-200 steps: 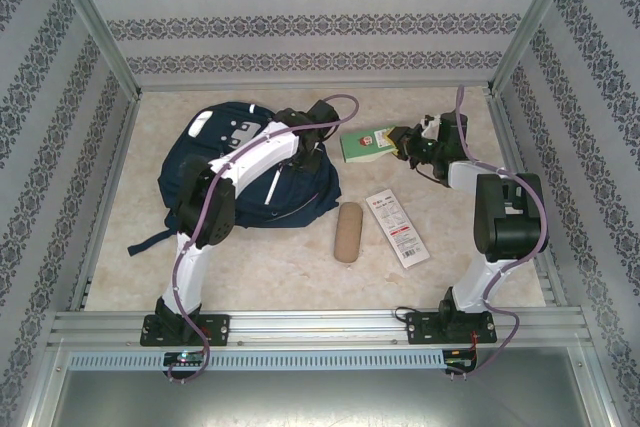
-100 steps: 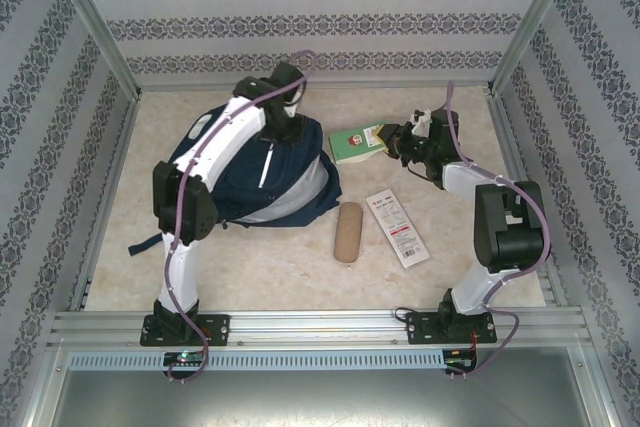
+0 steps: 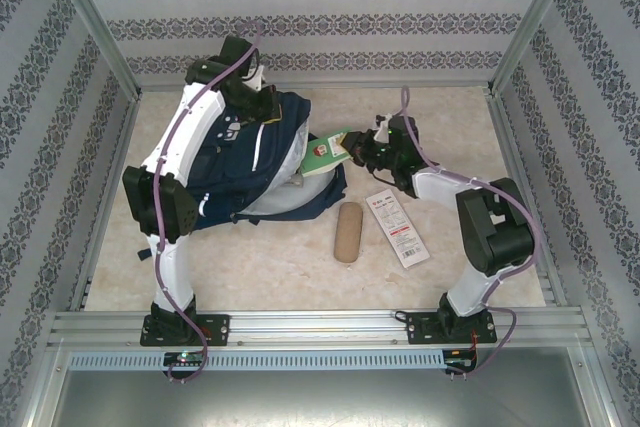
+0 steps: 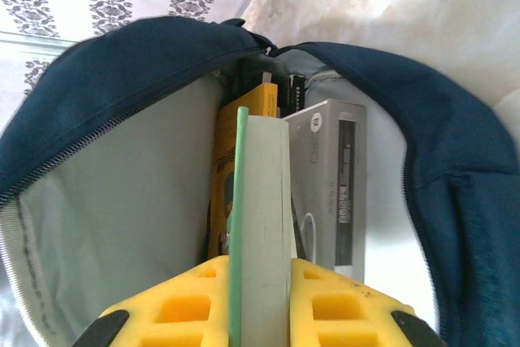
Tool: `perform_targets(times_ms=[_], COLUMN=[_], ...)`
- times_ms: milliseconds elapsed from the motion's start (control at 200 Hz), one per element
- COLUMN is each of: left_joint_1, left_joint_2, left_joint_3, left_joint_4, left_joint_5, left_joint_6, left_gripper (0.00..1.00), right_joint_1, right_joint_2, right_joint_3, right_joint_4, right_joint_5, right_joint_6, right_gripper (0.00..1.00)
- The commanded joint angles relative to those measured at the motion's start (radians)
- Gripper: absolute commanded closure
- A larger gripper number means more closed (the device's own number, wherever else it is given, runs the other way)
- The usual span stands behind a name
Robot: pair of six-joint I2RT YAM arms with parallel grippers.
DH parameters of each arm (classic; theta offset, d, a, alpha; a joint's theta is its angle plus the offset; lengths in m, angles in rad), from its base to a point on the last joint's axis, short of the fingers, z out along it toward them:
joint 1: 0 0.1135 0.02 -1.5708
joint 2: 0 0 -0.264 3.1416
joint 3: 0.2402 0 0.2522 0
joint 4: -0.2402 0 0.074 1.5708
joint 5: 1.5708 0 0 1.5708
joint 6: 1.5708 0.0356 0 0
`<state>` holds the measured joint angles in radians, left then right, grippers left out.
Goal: Pack books, pencil case, and school supplies into a backpack
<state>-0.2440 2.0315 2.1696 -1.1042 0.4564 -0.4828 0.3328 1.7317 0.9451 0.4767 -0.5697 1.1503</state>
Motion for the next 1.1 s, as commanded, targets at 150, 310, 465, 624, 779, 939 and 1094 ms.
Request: perform_targets(times_ms=[150,310,465,624,779,939,1094], left_joint_1=[0.029,0.032,0.032,0.033,0.033,0.038,0.042], left_joint_2=[-0.084,-0.081,-0.081,-0.081,-0.083,-0.088,-0.09], left_joint_3=[0.042,0.038,0.023,0.013,0.004,0.002,-0.017], left_joint_4=[0.176,0.207,0.223,0.231,0.225,0.224,0.235], left_joint_5=[0.142,0.172,0.182,0.188,0.186,0.184,0.19], left_joint_6=[-0.101,-0.129,-0.142,-0.141,-0.13,-0.119,-0.12], left_gripper=[1.0,1.0,1.0,1.0,1.0,1.0,1.0], right_joint_1=[0.142,0.215,0.273,0.326,0.341,0.32,0.278], right_joint_2=[0.154,0.227,0.346,0.458,0.507,0.398,0.318], right_joint_3=[0.129,0.198,0.294,0.436,0.517,0.419,0.348], right_joint_4=[0.183,0.228,0.265,0.236,0.205,0.141,0.106], right_joint_5=[0.187,0.286,0.34,0.351,0.292,0.316,0.293], right_joint_6=[0.162,0.208,0.272,0.286,0.285,0.202,0.17], right_gripper=[1.0,1.0,1.0,0.98,0.57,0.39,0.34])
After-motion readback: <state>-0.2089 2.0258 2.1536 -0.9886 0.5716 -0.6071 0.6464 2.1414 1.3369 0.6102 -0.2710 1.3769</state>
